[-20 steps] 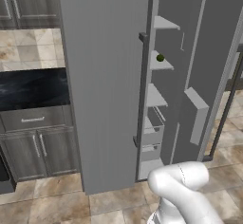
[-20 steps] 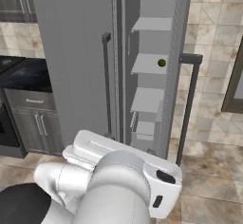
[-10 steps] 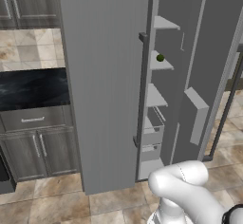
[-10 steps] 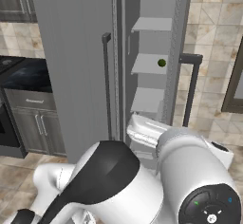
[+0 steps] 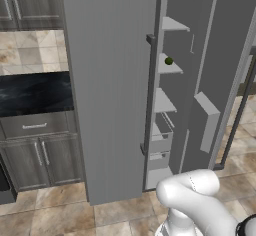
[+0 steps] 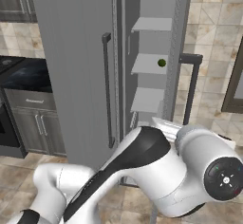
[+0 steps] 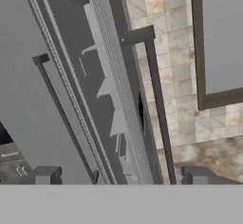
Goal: Pick up the frozen fish from the freezer, place it on any shelf in the fridge, and close the fridge and freezer doors when done.
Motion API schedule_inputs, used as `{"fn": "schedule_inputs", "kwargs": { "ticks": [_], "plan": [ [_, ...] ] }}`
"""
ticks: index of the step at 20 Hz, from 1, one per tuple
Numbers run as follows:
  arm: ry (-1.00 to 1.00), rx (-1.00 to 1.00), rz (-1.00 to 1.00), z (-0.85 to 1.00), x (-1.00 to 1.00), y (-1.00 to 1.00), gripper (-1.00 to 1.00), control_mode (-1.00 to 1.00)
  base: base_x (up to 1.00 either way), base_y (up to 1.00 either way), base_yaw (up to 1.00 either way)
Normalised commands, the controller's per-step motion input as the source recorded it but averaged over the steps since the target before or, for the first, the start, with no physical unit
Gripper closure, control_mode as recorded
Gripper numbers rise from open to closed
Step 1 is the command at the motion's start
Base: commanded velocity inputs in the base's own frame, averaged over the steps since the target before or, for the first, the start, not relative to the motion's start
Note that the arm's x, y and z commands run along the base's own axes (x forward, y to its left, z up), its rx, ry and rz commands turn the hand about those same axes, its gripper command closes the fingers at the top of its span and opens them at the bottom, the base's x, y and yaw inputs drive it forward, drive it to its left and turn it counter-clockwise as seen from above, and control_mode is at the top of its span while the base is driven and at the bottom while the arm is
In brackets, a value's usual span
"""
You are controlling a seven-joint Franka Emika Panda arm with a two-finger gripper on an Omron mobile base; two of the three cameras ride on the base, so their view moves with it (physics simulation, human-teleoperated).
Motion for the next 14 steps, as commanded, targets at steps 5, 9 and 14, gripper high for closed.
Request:
{"fn": "schedule_inputs", "kwargs": {
  "ticks": [5, 9, 14],
  "plan": [
    [0.00, 0.00, 0.00, -0.33, 0.74, -0.34, -1.00, -1.00, 0.00, 0.00, 0.00],
    [0.00, 0.00, 0.00, -0.19, 0.66, -0.49, -1.00, -1.00, 0.00, 0.00, 0.00],
    [0.03, 0.00, 0.00, -0.12, 0.74, -0.66, -1.00, -1.00, 0.00, 0.00, 0.00]
  ]
}}
